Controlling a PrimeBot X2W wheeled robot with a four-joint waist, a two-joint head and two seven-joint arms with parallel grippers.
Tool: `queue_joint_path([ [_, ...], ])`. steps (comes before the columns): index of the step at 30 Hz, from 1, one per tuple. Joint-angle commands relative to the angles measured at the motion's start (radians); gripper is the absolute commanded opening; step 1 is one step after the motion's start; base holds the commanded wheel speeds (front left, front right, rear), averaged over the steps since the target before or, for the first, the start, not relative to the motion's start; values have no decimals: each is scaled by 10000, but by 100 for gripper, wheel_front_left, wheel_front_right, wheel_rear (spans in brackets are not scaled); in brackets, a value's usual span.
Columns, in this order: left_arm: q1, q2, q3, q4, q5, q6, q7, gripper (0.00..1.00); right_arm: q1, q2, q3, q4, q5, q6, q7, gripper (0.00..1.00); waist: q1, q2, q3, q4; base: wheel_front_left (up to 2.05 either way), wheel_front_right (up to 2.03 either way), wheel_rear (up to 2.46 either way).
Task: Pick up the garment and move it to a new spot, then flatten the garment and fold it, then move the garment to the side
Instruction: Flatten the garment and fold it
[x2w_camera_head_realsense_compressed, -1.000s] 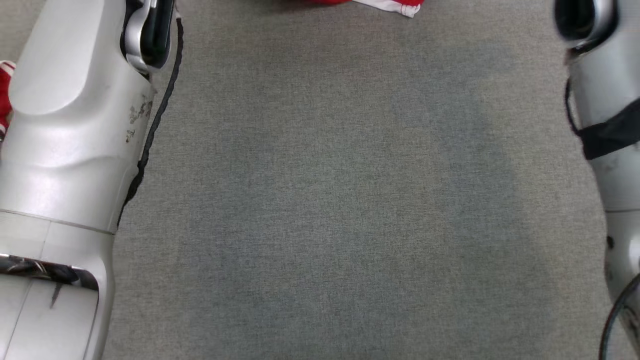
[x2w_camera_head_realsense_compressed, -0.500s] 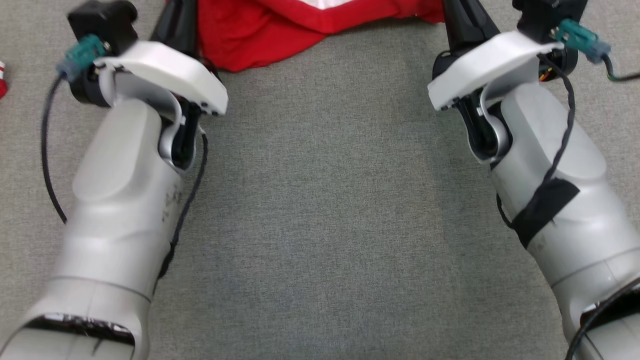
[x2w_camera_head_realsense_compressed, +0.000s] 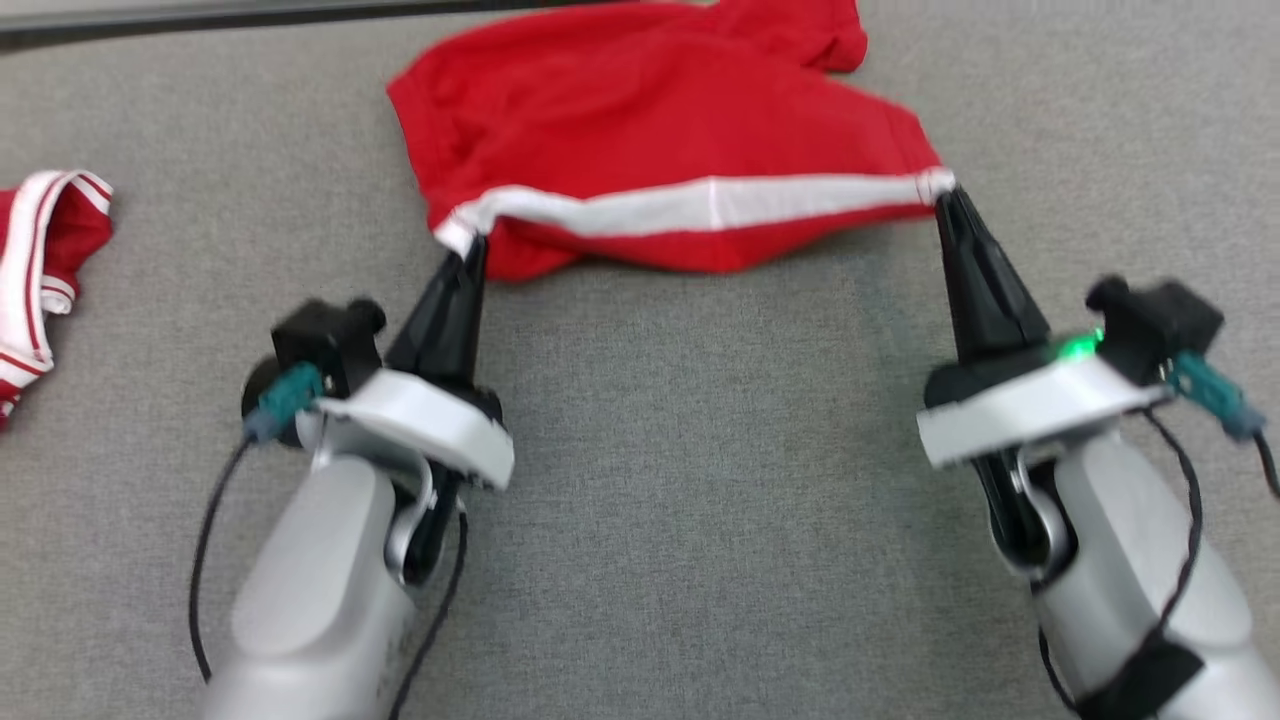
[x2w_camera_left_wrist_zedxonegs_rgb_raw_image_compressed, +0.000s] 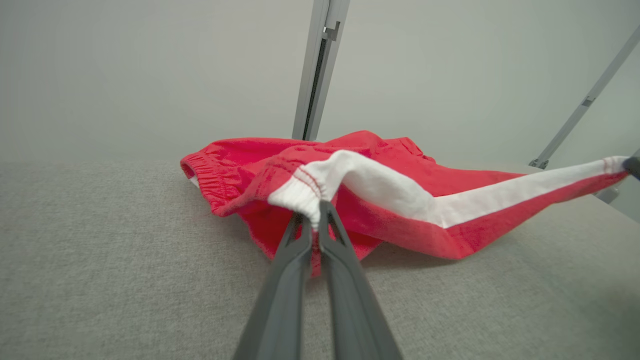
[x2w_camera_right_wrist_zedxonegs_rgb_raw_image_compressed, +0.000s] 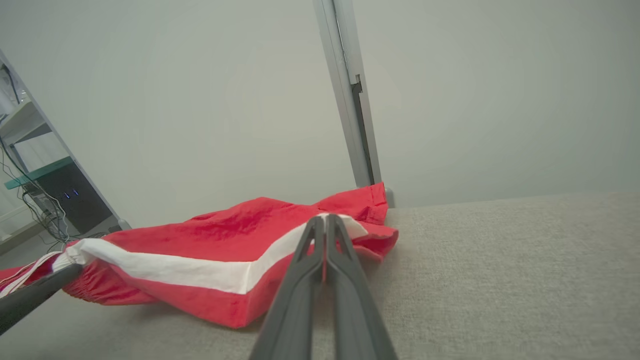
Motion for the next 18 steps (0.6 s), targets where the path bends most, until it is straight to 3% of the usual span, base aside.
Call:
queue_joint_path([
  [1,401,28,-26,-282,78,-47,0,0,509,-67,-65,-343,-108,0,-49,0,0,0,-320,-33,0,0,0],
  [9,2159,288,-318,-1629,127,-38,0,0,3067,-24,-950,-2314,-566,-2,166,0,0,0,-1066,-43,0,0,0],
  [18,4283,914,-528,-3829,10,339,967,0,6017,561,-1921,-5185,-1242,-2,1624,0,0,0,-1972,-84,0,0,0],
])
